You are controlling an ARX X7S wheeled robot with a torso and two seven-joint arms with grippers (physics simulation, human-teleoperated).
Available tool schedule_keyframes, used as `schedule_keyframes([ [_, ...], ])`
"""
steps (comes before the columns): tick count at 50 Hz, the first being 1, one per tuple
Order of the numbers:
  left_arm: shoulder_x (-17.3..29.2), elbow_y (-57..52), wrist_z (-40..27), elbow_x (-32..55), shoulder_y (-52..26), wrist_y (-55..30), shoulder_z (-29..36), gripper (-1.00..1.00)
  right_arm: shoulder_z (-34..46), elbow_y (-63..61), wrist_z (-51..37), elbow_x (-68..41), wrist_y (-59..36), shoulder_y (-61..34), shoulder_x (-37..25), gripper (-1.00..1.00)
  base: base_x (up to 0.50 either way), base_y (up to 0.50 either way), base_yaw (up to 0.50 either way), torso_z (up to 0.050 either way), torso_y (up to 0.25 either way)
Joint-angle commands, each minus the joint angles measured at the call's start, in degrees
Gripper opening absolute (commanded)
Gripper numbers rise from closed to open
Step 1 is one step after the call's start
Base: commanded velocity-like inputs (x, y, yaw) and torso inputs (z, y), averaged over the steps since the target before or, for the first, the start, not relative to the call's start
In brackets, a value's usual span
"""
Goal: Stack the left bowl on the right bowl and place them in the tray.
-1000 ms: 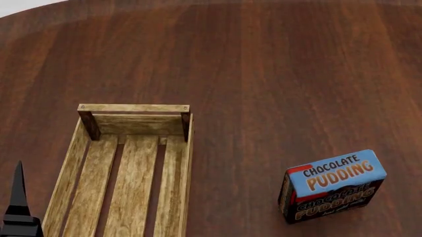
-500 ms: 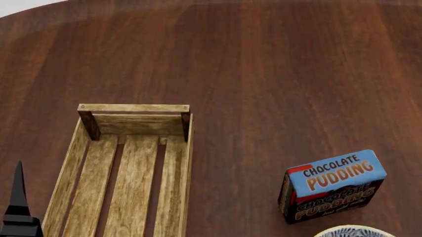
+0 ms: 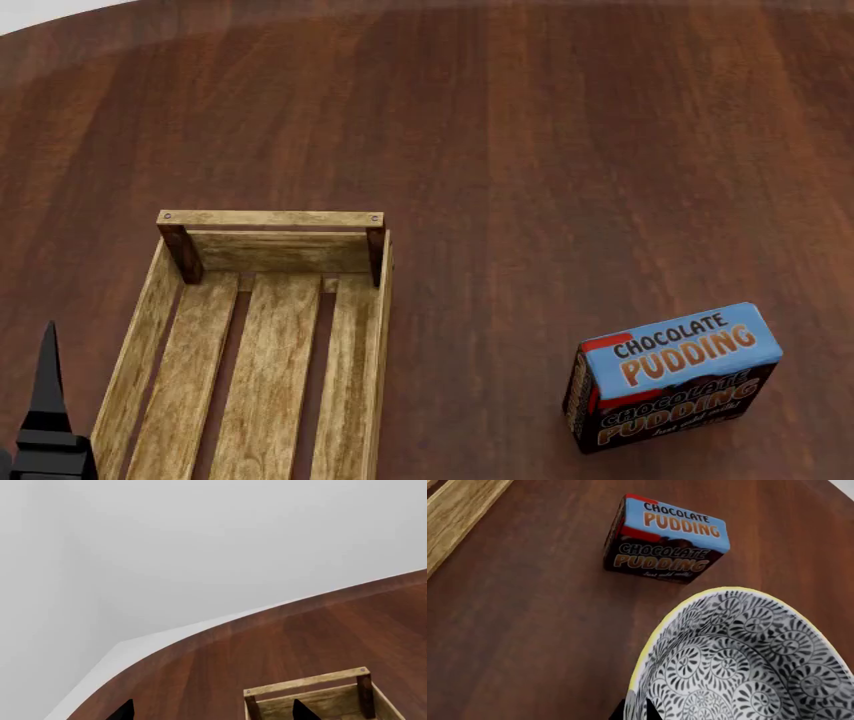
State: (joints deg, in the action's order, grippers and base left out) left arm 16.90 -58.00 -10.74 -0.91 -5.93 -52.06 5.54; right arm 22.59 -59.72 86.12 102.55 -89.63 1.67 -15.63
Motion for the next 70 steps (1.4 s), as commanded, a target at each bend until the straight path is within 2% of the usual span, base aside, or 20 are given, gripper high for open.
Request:
schedule_keyframes([
  [1,0.13,-0.52,-0.1,0.16,-0.35,-0.57,0.31,1.0,-5.99,-0.26,1.28,0.69,-0.31,1.4,-2.09,-1.0,0.0,0.0,0.0,0.0,0.0],
  [13,0.2,-0.18,-0.65,-0.08,-0.02,-0.11,1.17,1.0,-13.37,-0.27,3.73,-0.38,-0.33,1.94,-3.69,-1.0,0.0,0.0,0.0,0.0,0.0],
  [26,0.36,-0.55,-0.87,0.0,0.0,-0.25,1.65,1.0,-25.53,-0.27,1.38,-9.59,-0.26,4.52,-6.64,-1.0,0.0,0.0,0.0,0.0,0.0],
  [27,0.37,-0.61,-0.87,0.02,-0.06,-0.36,1.67,1.0,-34.12,-0.27,-4.82,-18.19,8.33,4.9,1.95,-1.0,0.0,0.0,0.0,0.0,0.0],
  [28,0.41,-0.67,-0.92,-0.05,-0.11,-0.46,1.75,1.0,-42.71,-0.27,-7.07,-26.78,16.93,6.1,8.44,-1.0,0.0,0.0,0.0,0.0,0.0],
  [29,0.46,-0.91,-0.93,-0.08,-0.15,-0.64,1.87,1.0,-51.31,-0.25,-6.67,-33.51,25.52,6.05,10.49,-1.0,0.0,0.0,0.0,0.0,0.0],
  [30,0.47,-1.12,-0.94,-0.07,-0.23,-0.85,1.87,1.0,-55.98,-0.22,-5.28,-34.19,28.89,5.18,11.27,-1.0,0.0,0.0,0.0,0.0,0.0],
  [50,0.6,-1.49,-1.06,0.15,-0.68,-1.51,1.97,1.0,-67.93,0.91,-7.97,-43.15,29.39,8.03,10.2,-1.0,0.0,0.0,0.0,0.0,0.0],
  [70,0.51,-1.6,-1.27,-0.14,-2.11,-2.66,3.55,1.0,-74.4,3.23,-9.45,-48.92,30.32,8.79,9.99,-1.0,0.0,0.0,0.0,0.0,0.0],
])
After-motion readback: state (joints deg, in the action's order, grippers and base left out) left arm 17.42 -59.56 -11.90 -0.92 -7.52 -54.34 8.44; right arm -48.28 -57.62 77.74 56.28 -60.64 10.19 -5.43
